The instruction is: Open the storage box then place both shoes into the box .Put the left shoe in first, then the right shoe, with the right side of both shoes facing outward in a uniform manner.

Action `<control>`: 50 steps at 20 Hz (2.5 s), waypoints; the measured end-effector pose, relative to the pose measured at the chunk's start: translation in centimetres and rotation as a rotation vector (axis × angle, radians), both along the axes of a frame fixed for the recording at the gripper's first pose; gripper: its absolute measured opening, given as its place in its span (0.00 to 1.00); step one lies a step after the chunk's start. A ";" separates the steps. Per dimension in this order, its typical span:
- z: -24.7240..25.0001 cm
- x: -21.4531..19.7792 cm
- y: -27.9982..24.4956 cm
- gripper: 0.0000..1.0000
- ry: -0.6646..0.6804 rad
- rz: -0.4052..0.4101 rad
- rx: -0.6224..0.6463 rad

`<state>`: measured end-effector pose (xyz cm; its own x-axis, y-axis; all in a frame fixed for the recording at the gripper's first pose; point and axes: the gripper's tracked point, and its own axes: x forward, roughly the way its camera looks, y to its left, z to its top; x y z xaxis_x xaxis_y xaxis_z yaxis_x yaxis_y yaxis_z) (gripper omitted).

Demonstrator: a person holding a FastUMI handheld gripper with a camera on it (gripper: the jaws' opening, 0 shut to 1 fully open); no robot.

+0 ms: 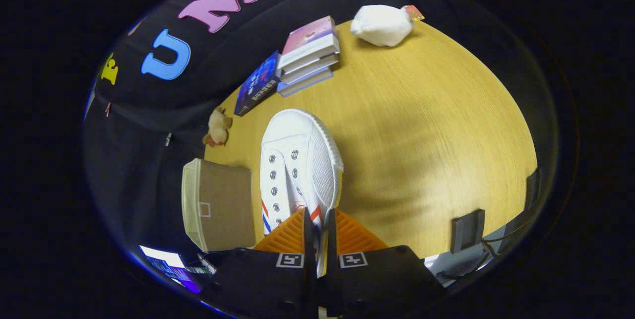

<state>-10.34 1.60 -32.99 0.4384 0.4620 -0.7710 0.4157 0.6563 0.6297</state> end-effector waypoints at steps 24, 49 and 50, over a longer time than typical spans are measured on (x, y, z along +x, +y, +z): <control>11.0 9.7 27.2 0.11 0.024 0.154 0.090; 10.5 8.9 28.3 0.99 -0.030 0.199 0.050; 10.9 9.1 27.9 0.99 -0.069 0.195 0.037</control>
<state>-1.23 29.45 -22.04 0.3887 0.5710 -0.7231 0.2380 0.6960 0.6775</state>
